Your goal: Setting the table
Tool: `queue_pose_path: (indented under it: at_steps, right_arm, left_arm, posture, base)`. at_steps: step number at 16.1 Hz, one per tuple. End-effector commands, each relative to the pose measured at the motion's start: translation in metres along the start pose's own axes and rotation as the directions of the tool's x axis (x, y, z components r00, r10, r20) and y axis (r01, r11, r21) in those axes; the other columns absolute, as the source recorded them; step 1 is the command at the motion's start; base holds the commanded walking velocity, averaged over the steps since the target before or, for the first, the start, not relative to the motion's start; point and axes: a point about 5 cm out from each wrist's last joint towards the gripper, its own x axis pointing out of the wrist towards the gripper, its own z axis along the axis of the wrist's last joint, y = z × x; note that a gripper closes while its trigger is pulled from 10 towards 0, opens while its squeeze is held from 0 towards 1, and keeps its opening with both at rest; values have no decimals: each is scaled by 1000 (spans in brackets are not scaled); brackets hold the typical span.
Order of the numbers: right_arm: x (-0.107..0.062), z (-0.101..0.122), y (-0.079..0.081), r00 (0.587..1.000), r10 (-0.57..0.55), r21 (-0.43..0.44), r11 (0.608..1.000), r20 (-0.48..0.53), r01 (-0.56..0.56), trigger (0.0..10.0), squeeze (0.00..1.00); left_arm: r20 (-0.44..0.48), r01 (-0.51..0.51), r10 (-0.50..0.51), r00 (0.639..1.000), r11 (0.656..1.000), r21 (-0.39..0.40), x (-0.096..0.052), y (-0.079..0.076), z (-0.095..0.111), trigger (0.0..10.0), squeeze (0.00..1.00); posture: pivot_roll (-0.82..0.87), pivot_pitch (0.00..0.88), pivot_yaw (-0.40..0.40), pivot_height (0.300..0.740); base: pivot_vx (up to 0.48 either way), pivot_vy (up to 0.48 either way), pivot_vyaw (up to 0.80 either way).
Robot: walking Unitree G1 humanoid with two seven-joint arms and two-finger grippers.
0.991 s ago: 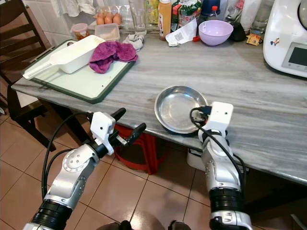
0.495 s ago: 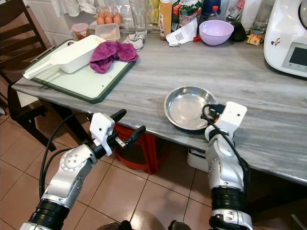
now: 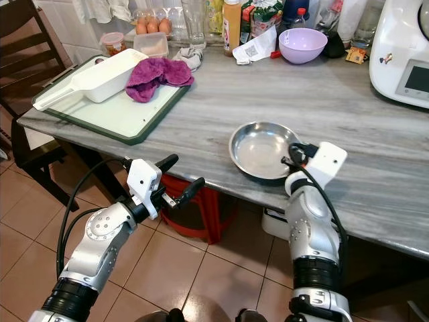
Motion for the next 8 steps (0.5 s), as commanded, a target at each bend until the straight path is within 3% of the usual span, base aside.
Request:
queue_pose_path:
  at_steps: [1, 2, 3, 4, 6, 7, 8]
  right_arm:
    - [2, 1, 5, 999, 40, 2, 999, -15, -40, 10000, 945]
    - [3, 2, 6, 999, 42, -15, 999, -14, -42, 10000, 953]
    - [4, 4, 5, 1000, 16, -180, 984, 7, -14, 10000, 937]
    - [6, 7, 9, 999, 34, -262, 965, 30, -25, 10000, 569]
    - [8, 10, 11, 999, 35, -252, 968, 41, -23, 10000, 298]
    - [8, 10, 12, 998, 42, -235, 972, 39, -32, 10000, 0]
    - [9, 12, 13, 998, 44, -194, 980, 44, -34, 10000, 0]
  left_arm:
    - [3, 8, -8, 1000, 1000, 18, 1, 1, 1, 10000, 0]
    - [4, 8, -8, 1000, 1000, 19, 1, 1, 1, 10000, 0]
    - [3, 4, -4, 1000, 1000, 19, 2, 1, 1, 10000, 0]
    - [2, -10, 10, 1000, 1000, 21, 2, 2, 0, 10000, 0]
    - [4, -19, 19, 1000, 1000, 21, 3, 3, 0, 10000, 0]
    - [5, -23, 23, 1000, 1000, 21, 3, 2, 1, 10000, 0]
    - [9, -28, 27, 1000, 999, 21, 3, 2, 1, 10000, 0]
  posture:
    - [-127, 122, 87, 740]
    - [-127, 122, 87, 740]
    - [-126, 120, 87, 740]
    - [-126, 120, 87, 740]
    - [-125, 117, 85, 740]
    - [-123, 115, 84, 740]
    - [-123, 115, 84, 740]
  base:
    - [0, 0, 0]
    - [0, 0, 0]
    - [0, 0, 0]
    - [0, 0, 0]
    - [0, 0, 0]
    - [0, 0, 0]
    - [0, 0, 0]
